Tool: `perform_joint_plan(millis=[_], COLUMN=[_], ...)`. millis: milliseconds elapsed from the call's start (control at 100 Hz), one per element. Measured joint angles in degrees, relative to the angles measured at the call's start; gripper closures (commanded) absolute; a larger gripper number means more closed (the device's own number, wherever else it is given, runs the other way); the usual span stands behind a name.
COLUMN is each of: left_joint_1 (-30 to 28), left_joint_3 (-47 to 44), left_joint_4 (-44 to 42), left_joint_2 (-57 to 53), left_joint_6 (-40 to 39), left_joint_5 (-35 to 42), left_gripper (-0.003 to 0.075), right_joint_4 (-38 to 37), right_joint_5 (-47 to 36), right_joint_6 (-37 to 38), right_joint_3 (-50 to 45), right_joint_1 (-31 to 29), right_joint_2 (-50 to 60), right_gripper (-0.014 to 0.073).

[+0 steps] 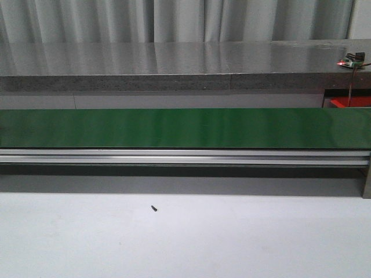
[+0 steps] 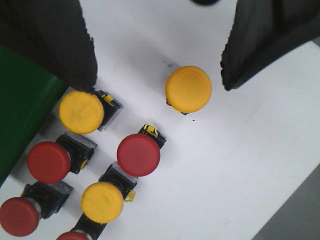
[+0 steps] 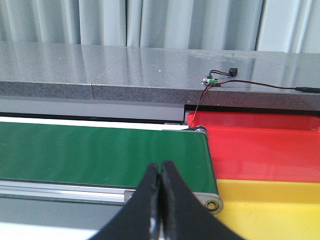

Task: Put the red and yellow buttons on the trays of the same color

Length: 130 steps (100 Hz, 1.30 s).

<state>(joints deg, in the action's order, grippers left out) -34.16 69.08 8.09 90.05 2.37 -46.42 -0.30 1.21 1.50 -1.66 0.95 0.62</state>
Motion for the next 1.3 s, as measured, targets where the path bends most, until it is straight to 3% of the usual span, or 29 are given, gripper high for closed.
perform_joint_plan(millis=[500,1300], left_joint_1=[-0.14,-0.35], left_joint_3=[-0.09,-0.09], left_joint_4=[-4.73,-5.42], left_joint_2=[7.80,15.41], left_joint_6=[0.00,0.00], left_joint_5=[0.92,3.87], left_gripper=[0.0207,0.0209], right_joint_4=[0.00,0.00], right_joint_5=[0.00,0.00], right_joint_6=[0.00,0.00], right_joint_3=[0.00,0.00], right_joint_1=[0.00,0.00], right_joint_2=[0.00,0.00], right_gripper=[0.0662,0.0662])
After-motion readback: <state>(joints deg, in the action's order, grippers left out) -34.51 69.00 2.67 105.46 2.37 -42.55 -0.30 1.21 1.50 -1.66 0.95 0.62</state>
